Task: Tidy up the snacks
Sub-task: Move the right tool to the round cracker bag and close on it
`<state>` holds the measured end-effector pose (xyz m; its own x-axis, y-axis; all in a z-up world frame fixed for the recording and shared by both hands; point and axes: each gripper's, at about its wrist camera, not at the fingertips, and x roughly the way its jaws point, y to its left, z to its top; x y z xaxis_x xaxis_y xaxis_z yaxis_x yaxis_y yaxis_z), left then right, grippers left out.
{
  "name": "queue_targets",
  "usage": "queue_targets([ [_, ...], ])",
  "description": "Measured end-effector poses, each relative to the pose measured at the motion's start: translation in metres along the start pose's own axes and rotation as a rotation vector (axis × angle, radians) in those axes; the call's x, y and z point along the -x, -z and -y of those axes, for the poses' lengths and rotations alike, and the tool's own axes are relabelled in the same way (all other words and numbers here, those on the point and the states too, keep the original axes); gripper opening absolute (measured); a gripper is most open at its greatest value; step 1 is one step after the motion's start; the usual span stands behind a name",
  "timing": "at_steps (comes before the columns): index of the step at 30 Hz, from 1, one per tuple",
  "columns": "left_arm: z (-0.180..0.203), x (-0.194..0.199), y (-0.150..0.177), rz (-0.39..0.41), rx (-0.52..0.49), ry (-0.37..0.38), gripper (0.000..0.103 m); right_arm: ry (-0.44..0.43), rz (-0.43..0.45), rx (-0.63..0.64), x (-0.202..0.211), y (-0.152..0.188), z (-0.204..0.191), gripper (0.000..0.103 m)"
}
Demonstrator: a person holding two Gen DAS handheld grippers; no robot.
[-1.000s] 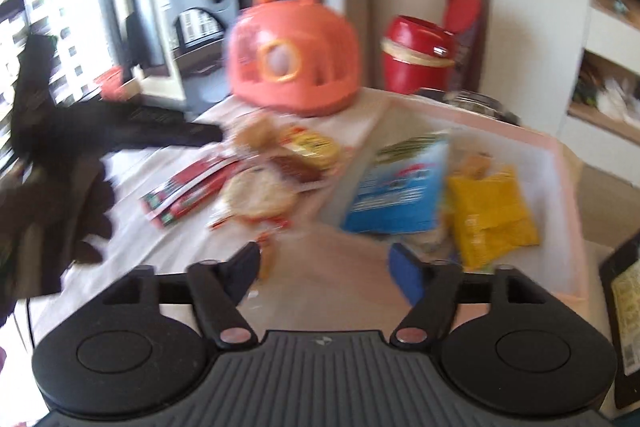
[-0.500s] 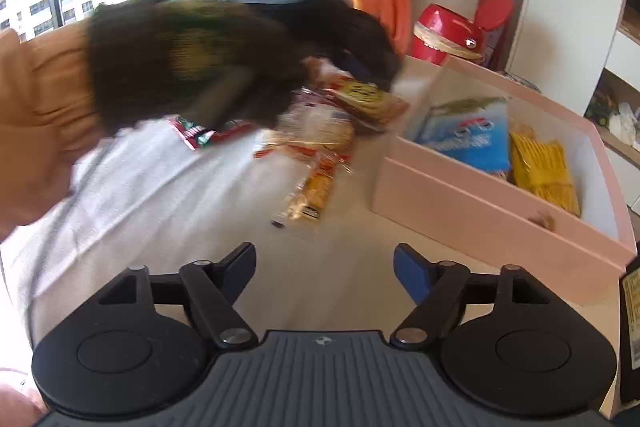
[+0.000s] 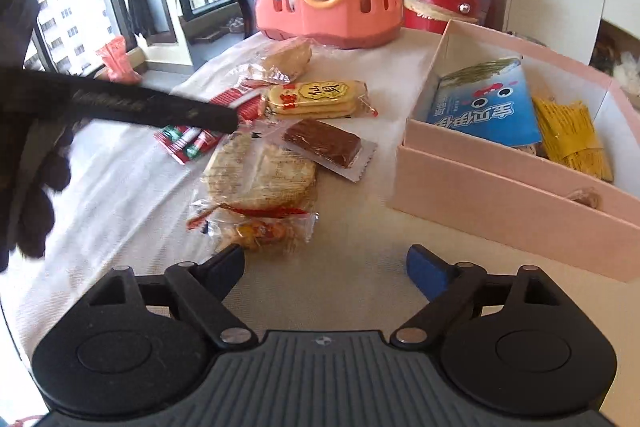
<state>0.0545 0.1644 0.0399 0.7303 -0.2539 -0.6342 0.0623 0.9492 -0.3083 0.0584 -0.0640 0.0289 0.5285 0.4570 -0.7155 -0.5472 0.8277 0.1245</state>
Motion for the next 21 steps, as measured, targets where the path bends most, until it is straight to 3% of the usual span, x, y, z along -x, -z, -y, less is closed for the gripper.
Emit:
queue_targets([
  [3, -0.012, -0.005, 0.005, -0.001, 0.113, 0.009, 0.027, -0.033, 0.039, -0.042, 0.013, 0.0, 0.002, 0.089],
  [6, -0.02, -0.019, 0.008, 0.003, 0.178, 0.015, 0.027, 0.004, 0.08, -0.09, 0.009, -0.009, 0.002, 0.088],
  [7, -0.022, -0.018, 0.01, 0.013, 0.192, 0.026, 0.027, 0.015, 0.09, -0.108, 0.006, -0.011, 0.002, 0.08],
  [8, -0.023, -0.016, 0.011, 0.022, 0.206, 0.04, 0.028, 0.036, 0.09, -0.122, 0.002, -0.015, 0.0, 0.065],
  [10, -0.026, -0.016, 0.013, 0.019, 0.232, 0.069, 0.028, 0.095, 0.076, -0.127, -0.012, -0.021, -0.001, 0.057],
  [12, -0.027, -0.022, 0.014, -0.001, 0.249, 0.09, 0.029, 0.09, 0.094, -0.151, -0.017, -0.023, 0.0, 0.057],
  [14, -0.024, -0.03, 0.013, -0.005, 0.254, 0.113, 0.04, 0.084, 0.099, -0.15, -0.019, -0.024, -0.001, 0.057],
  [17, -0.017, -0.042, 0.008, 0.016, 0.252, 0.136, 0.047, 0.077, 0.099, -0.131, -0.017, -0.023, -0.002, 0.057],
  [21, -0.009, -0.055, 0.007, -0.002, 0.276, 0.223, 0.045, 0.015, 0.056, -0.118, -0.015, -0.016, 0.002, 0.057],
])
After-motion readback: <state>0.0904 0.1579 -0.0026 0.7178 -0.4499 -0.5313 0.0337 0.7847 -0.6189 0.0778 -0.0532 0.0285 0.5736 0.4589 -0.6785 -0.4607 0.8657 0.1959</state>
